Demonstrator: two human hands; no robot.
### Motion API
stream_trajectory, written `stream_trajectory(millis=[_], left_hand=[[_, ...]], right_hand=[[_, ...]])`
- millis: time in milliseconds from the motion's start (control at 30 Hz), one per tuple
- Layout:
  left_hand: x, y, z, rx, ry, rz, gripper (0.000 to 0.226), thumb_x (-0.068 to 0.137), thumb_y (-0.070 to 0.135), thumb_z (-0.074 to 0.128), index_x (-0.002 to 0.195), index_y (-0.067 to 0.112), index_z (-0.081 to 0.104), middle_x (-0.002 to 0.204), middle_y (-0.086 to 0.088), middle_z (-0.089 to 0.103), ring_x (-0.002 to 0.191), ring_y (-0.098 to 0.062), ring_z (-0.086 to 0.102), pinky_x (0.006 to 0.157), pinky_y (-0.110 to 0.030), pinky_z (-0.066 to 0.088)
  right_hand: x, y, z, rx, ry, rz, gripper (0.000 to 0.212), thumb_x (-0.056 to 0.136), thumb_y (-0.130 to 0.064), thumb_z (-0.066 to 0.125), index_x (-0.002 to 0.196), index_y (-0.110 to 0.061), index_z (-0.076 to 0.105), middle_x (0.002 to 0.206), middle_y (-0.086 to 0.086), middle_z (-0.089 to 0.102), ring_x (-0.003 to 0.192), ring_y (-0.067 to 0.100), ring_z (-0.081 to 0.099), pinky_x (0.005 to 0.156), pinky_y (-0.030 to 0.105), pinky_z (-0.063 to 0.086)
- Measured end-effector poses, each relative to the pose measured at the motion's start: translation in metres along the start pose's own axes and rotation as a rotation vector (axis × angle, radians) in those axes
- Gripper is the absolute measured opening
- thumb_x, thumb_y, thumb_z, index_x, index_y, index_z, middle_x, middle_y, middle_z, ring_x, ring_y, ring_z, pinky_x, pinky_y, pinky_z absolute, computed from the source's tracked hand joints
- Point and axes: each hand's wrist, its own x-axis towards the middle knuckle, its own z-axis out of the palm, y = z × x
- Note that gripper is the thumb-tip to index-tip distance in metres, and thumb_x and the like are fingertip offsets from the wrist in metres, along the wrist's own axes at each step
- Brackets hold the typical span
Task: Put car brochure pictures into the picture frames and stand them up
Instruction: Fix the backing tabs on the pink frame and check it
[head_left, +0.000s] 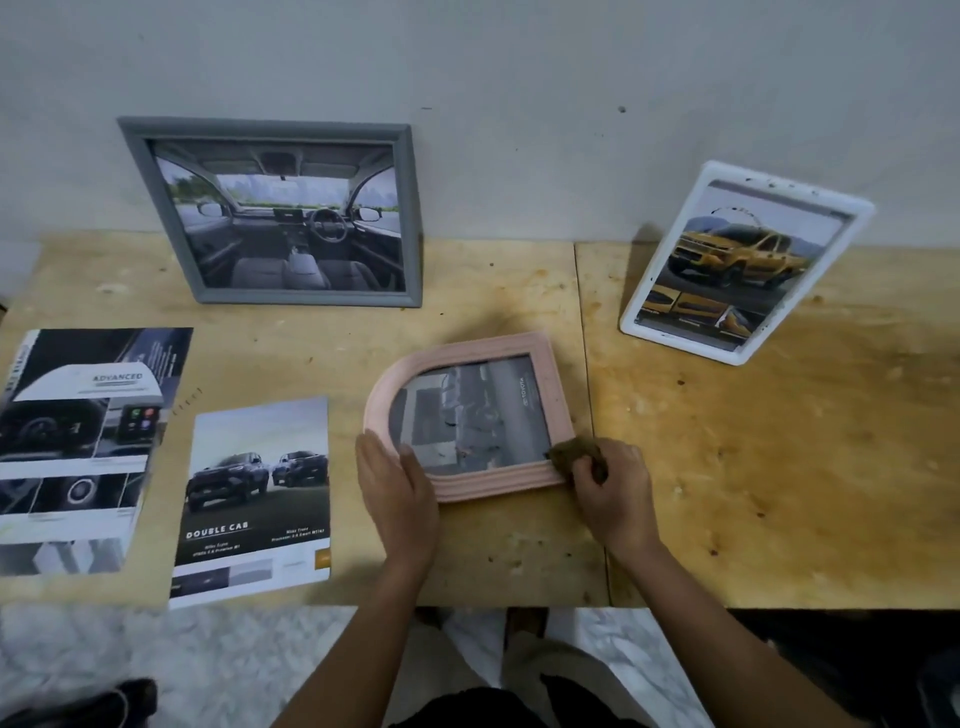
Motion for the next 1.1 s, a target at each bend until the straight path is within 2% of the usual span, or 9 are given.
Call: stream_trajectory(millis=[100, 200, 300, 467, 633, 767, 967, 1033, 1100], left_hand=[[0.002, -0.003, 0.008, 0.004, 0.018, -0.077, 0.05, 0.1, 0.031, 0.026, 0.139, 0.001, 0.031, 0.137, -0.021, 0.044, 0.126, -0.035, 0.042, 0.102, -0.052, 0.041], [0.012, -0.001, 0.008, -0.003, 0.057, -0.105, 0.05, 0.101, 0.027, 0.026, 0.143, 0.001, 0.029, 0.143, -0.02, 0.041, 0.132, -0.034, 0.038, 0.109, -0.05, 0.032], [0.024, -0.001, 0.009, -0.005, 0.095, -0.115, 0.056, 0.098, 0.037, 0.019, 0.139, 0.002, 0.036, 0.135, -0.019, 0.049, 0.125, -0.035, 0.044, 0.105, -0.052, 0.036], [0.028, -0.006, 0.012, 0.072, 0.079, -0.065, 0.057, 0.099, 0.041, 0.015, 0.131, 0.003, 0.043, 0.126, -0.02, 0.054, 0.118, -0.037, 0.049, 0.101, -0.055, 0.037], [0.027, -0.01, 0.01, 0.138, 0.044, -0.002, 0.059, 0.097, 0.042, 0.015, 0.127, 0.002, 0.045, 0.123, -0.02, 0.055, 0.115, -0.037, 0.05, 0.098, -0.055, 0.038], [0.026, -0.009, 0.009, 0.169, 0.03, -0.009, 0.052, 0.097, 0.033, 0.024, 0.135, 0.002, 0.04, 0.136, -0.017, 0.049, 0.129, -0.032, 0.042, 0.112, -0.048, 0.027], [0.024, -0.009, 0.007, 0.21, -0.008, -0.032, 0.048, 0.1, 0.033, 0.028, 0.139, 0.005, 0.037, 0.141, -0.014, 0.045, 0.135, -0.028, 0.036, 0.115, -0.045, 0.023], [0.026, -0.01, 0.006, 0.21, -0.023, -0.034, 0.051, 0.099, 0.039, 0.025, 0.136, 0.007, 0.039, 0.136, -0.014, 0.049, 0.13, -0.029, 0.041, 0.112, -0.049, 0.028], [0.028, -0.01, 0.006, 0.204, -0.03, -0.032, 0.055, 0.098, 0.045, 0.02, 0.133, 0.008, 0.04, 0.133, -0.014, 0.051, 0.127, -0.029, 0.044, 0.108, -0.051, 0.032]], right_hand=[[-0.005, -0.002, -0.007, 0.133, 0.094, -0.03, 0.027, 0.084, -0.021, 0.045, 0.089, -0.003, 0.065, 0.079, 0.004, 0.058, 0.079, 0.015, 0.047, 0.068, 0.026, 0.038], [-0.012, -0.005, -0.01, 0.144, 0.054, -0.185, 0.034, 0.086, -0.02, 0.04, 0.111, -0.005, 0.06, 0.102, -0.001, 0.057, 0.097, 0.009, 0.046, 0.088, 0.012, 0.036], [-0.022, -0.002, 0.004, -0.065, -0.119, -0.29, 0.042, 0.091, -0.021, 0.037, 0.125, -0.005, 0.054, 0.127, 0.01, 0.057, 0.12, 0.021, 0.047, 0.104, 0.031, 0.038], [-0.031, 0.001, 0.014, -0.151, -0.236, -0.233, 0.053, 0.094, -0.026, 0.031, 0.141, -0.002, 0.036, 0.148, 0.007, 0.033, 0.14, 0.014, 0.021, 0.114, 0.021, 0.01], [-0.017, -0.001, 0.011, -0.227, -0.244, -0.223, 0.057, 0.094, -0.033, 0.022, 0.142, -0.005, 0.036, 0.15, 0.008, 0.034, 0.139, 0.012, 0.021, 0.115, 0.03, 0.02], [-0.002, -0.009, 0.013, -0.257, -0.318, -0.216, 0.069, 0.089, -0.04, 0.008, 0.145, -0.006, 0.029, 0.153, 0.007, 0.025, 0.141, 0.012, 0.013, 0.114, 0.025, 0.006], [0.029, -0.018, 0.02, -0.354, -0.364, -0.238, 0.076, 0.084, -0.042, 0.005, 0.144, 0.0, 0.028, 0.152, 0.013, 0.025, 0.143, 0.024, 0.02, 0.115, 0.03, 0.005], [0.045, -0.02, 0.024, -0.461, -0.351, -0.307, 0.072, 0.086, -0.038, 0.01, 0.141, 0.005, 0.031, 0.148, 0.018, 0.032, 0.14, 0.029, 0.028, 0.114, 0.037, 0.012], [0.06, -0.023, 0.027, -0.576, -0.375, -0.359, 0.058, 0.092, -0.028, 0.028, 0.137, 0.008, 0.033, 0.143, 0.023, 0.039, 0.135, 0.034, 0.036, 0.113, 0.042, 0.02]])
